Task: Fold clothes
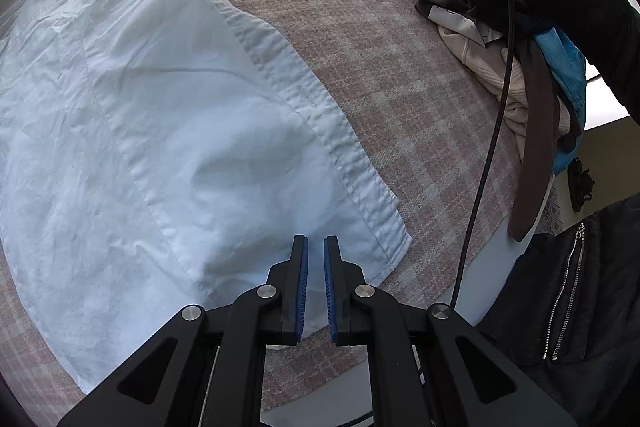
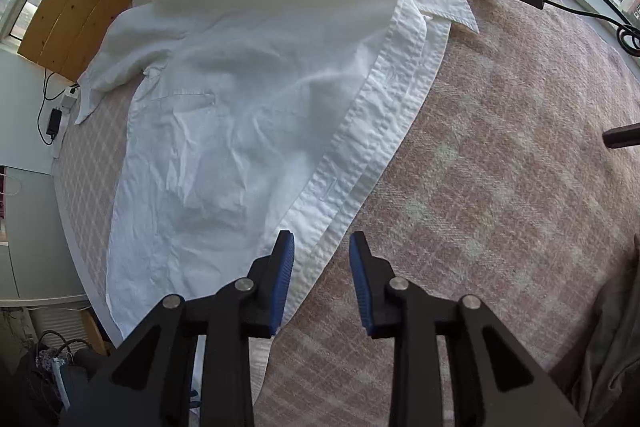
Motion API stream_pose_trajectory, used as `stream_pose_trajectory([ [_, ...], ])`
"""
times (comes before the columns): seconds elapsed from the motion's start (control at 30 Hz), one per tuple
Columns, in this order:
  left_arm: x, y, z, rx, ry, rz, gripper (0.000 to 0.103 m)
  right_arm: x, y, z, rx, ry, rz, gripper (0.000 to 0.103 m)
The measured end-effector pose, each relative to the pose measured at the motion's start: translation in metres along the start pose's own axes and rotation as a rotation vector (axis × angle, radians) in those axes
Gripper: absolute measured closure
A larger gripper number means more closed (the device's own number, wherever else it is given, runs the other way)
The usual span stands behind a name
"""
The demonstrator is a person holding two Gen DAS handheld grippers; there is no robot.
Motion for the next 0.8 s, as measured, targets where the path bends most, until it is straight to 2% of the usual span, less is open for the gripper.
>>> stream_pose_trajectory([
  [0.13,-0.002,-0.001,0.001,-0.006,0.002,-0.004,0.095,0.006,-0.009,0.002,0.015,0.005,-0.068,0.077],
  [0.2,-0.003,-0.001,0.001,0.002,0.004,-0.013,0.095,0.005,-0.013,0.001,0.021,0.019,-0.104,0.101],
  [0.3,-0.004,-0.003,-0.001,0.002,0.006,-0.013,0.095,-0.007,-0.011,-0.004,0.036,0.074,-0.093,0.101],
  [0.4,-0.004,-0.004,-0.002,0.002,0.008,-0.012,0.095,-0.020,0.000,-0.007,0.028,0.117,0.029,0.101],
  [0.43,-0.004,-0.004,-0.002,0.004,0.009,-0.013,0.095,-0.019,0.006,-0.006,0.050,0.110,0.020,0.101],
  [0.5,-0.004,-0.003,-0.002,0.007,0.010,-0.016,0.095,-0.009,0.008,0.001,0.106,0.043,-0.080,0.100],
  [0.53,-0.004,-0.003,-0.001,0.009,0.011,-0.017,0.095,-0.007,0.006,0.004,0.112,0.032,-0.099,0.100],
  [0.67,-0.004,-0.002,-0.001,0.014,0.012,-0.019,0.095,0.002,-0.001,0.015,0.127,0.024,-0.146,0.080],
  [0.8,-0.005,-0.002,-0.001,0.023,0.010,-0.028,0.095,0.011,-0.009,0.017,0.160,0.018,-0.190,0.080],
])
Point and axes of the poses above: each gripper's, at about its wrist camera, not at the fingertips, and x roughly the way its jaws point, y to its right, z to its underside, the point moved 10 cm from there along x, roughly the way its jaws point, and after that the axes turned 4 degrees about -x, right-handed, at the moved point
